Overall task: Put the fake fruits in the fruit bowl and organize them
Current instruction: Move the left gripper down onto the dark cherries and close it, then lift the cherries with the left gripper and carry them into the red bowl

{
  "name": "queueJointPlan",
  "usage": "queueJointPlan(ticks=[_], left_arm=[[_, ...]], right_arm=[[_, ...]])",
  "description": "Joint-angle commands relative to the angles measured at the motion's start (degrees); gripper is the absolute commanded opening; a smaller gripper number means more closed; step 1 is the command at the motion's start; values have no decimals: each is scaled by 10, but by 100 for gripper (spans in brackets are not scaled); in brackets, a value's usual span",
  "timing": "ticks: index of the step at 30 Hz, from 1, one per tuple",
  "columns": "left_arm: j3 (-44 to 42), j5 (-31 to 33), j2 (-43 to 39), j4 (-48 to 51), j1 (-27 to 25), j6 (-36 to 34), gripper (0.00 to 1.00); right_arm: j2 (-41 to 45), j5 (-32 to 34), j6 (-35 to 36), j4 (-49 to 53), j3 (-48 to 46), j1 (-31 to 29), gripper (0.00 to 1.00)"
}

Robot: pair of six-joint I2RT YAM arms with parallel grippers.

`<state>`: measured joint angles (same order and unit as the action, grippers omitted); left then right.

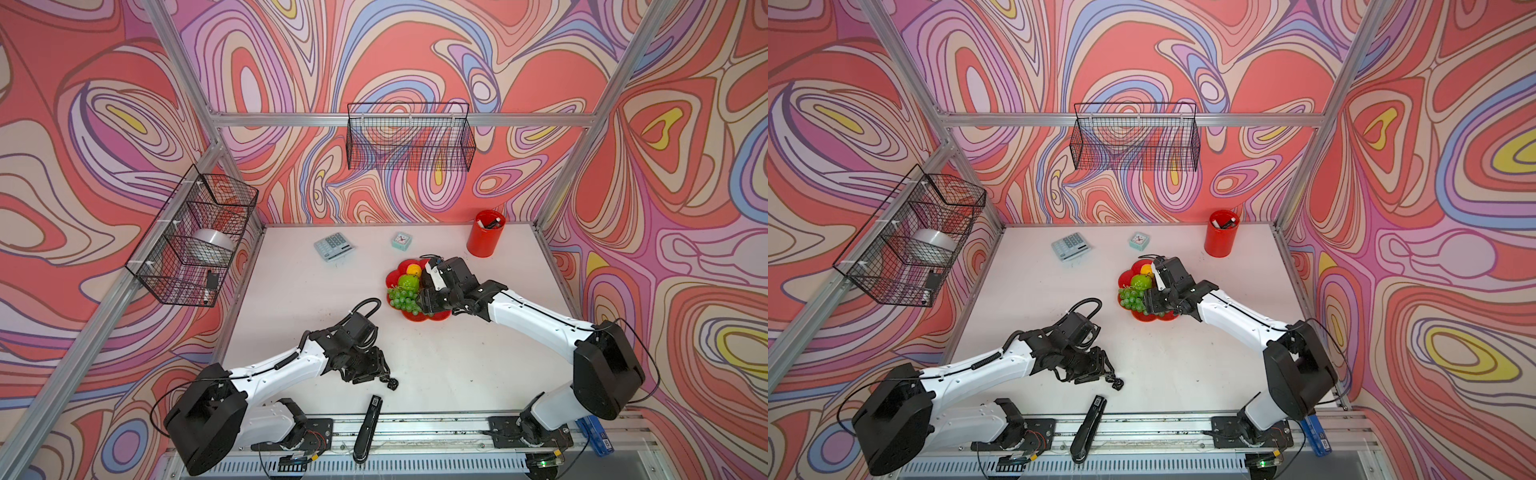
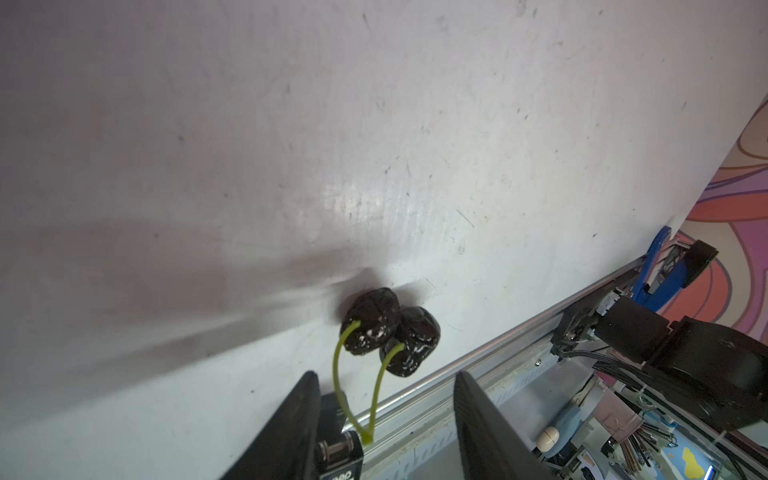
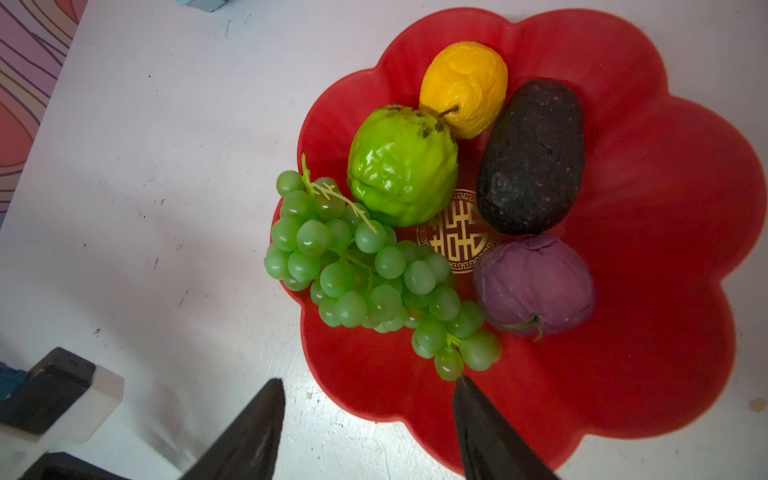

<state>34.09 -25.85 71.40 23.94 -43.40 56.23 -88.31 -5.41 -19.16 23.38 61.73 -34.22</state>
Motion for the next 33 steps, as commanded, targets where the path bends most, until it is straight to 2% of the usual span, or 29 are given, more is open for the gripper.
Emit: queueJointPlan(ticks=[1, 4, 7, 12, 14, 16, 19, 21, 24, 33], left_arm=[[-7, -1, 8, -25, -3, 28, 52], [-8, 4, 16, -25, -3, 25, 50], [-7, 7, 28, -31, -3, 26, 41], [-10, 3, 42, -45, -3, 32, 33], [-10, 7, 44, -41, -2, 30, 24], [-9, 8, 43, -40, -3, 30, 22], [-5, 10, 42, -31, -3, 27, 12], [0, 11, 42, -24, -3, 22, 11], [7, 10, 42, -11, -3, 15, 2], [58, 10, 11, 64, -3, -25, 0]], right_arm=[[-9, -2, -3, -17, -1, -3, 67], [-9, 0, -3, -20, -7, -4, 67], [-9, 0, -3, -22, -11, -4, 67], [-8, 1, -2, -23, -17, -3, 67], [-8, 3, -4, -25, -19, -4, 67], [-10, 2, -4, -25, -19, -4, 67], [-11, 0, -5, -28, -19, -4, 67], [-13, -2, -6, -30, -19, -3, 67], [-16, -3, -6, -30, -18, -4, 67], [13, 15, -6, -27, -30, -4, 66]])
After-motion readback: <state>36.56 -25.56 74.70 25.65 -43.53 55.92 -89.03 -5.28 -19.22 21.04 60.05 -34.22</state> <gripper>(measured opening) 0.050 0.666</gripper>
